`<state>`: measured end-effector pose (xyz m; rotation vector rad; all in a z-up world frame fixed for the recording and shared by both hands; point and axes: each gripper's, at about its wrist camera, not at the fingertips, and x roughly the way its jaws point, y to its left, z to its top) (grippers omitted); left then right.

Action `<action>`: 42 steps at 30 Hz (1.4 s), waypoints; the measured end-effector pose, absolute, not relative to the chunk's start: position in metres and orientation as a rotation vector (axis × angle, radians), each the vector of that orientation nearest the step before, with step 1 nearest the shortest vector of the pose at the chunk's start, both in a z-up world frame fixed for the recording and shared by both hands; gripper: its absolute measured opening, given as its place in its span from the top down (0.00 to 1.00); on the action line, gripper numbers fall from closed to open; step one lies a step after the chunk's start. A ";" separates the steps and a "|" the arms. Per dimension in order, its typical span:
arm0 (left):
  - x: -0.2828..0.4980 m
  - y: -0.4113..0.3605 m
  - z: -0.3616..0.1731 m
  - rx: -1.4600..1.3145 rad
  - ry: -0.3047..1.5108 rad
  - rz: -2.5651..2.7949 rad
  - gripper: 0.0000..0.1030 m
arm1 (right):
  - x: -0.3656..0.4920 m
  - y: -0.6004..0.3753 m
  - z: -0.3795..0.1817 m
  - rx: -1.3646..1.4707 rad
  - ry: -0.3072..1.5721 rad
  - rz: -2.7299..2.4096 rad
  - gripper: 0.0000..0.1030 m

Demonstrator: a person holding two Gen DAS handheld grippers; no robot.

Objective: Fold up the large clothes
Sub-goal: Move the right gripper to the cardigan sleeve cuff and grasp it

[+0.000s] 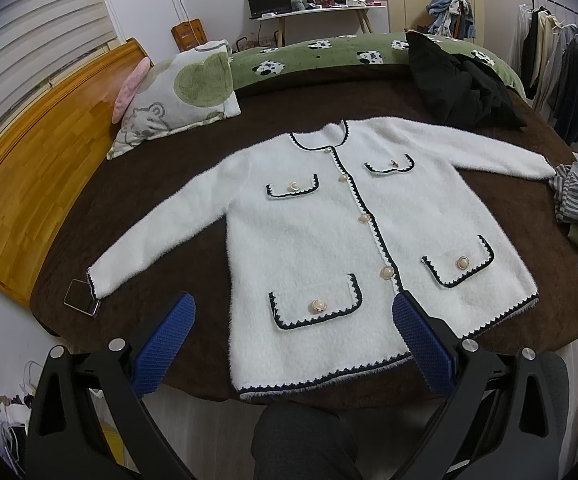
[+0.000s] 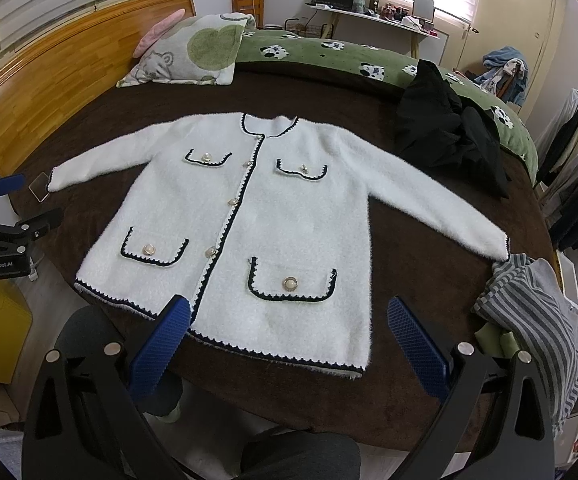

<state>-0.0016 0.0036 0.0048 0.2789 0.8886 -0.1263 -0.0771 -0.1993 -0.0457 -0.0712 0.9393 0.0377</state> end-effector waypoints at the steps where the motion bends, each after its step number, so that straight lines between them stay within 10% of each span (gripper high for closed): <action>1: -0.002 0.003 0.005 0.279 0.889 -0.126 0.06 | -0.076 -0.200 -0.046 -0.073 0.939 0.037 0.05; 20: 0.012 -0.012 -0.002 0.260 0.880 -0.148 0.06 | -0.076 -0.217 -0.050 -0.029 0.893 -0.005 0.05; 42: 0.246 -0.228 -0.110 0.280 0.917 -0.412 0.06 | 0.020 -0.428 -0.108 0.198 0.841 -0.365 0.05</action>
